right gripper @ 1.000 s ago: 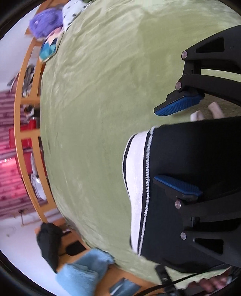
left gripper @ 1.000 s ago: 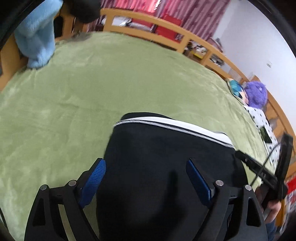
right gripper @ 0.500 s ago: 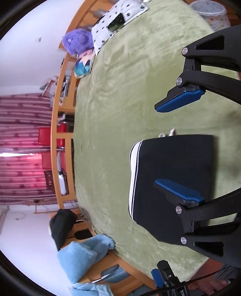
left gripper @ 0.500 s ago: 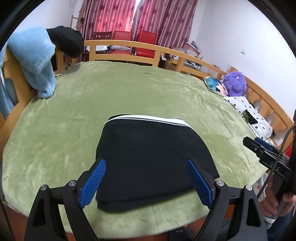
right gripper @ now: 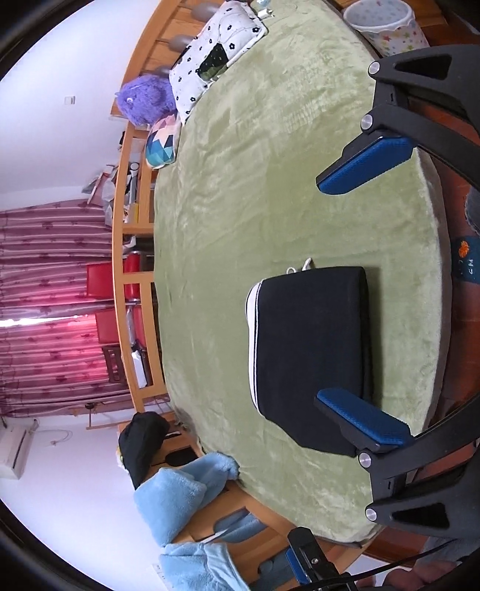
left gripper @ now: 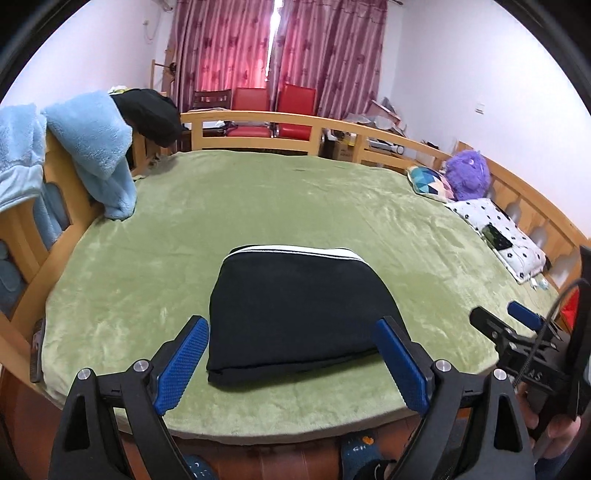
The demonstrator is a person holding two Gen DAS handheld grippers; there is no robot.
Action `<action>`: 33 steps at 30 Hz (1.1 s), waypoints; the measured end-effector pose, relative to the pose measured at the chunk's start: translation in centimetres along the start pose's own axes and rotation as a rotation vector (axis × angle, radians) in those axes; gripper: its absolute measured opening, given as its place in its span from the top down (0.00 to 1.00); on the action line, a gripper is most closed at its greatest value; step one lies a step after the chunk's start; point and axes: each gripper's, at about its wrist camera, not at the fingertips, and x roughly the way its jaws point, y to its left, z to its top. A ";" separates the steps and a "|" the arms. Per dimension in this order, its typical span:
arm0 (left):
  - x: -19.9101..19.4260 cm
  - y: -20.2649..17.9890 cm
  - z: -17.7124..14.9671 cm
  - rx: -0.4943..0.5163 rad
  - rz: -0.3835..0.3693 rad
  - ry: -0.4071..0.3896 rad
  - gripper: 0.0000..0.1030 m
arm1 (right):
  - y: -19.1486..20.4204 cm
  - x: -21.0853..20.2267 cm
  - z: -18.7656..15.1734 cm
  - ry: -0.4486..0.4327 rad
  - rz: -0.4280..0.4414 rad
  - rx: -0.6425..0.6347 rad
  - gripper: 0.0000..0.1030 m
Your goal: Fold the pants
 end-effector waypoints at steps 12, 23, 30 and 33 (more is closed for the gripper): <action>-0.2 -0.7 -0.7 0.006 0.023 0.002 0.11 | -0.5 -0.9 0.0 -0.014 0.030 0.010 0.00; 0.2 -0.1 -0.1 -0.007 0.018 0.007 0.11 | -0.6 -0.7 0.0 -0.017 0.027 0.005 0.00; 0.2 0.0 -0.1 -0.005 0.016 0.006 0.11 | -0.6 -0.7 -0.1 -0.018 0.025 0.005 0.00; 0.1 -0.2 -0.1 -0.005 0.017 0.003 0.11 | -0.5 -0.6 -0.1 -0.014 0.027 0.004 0.00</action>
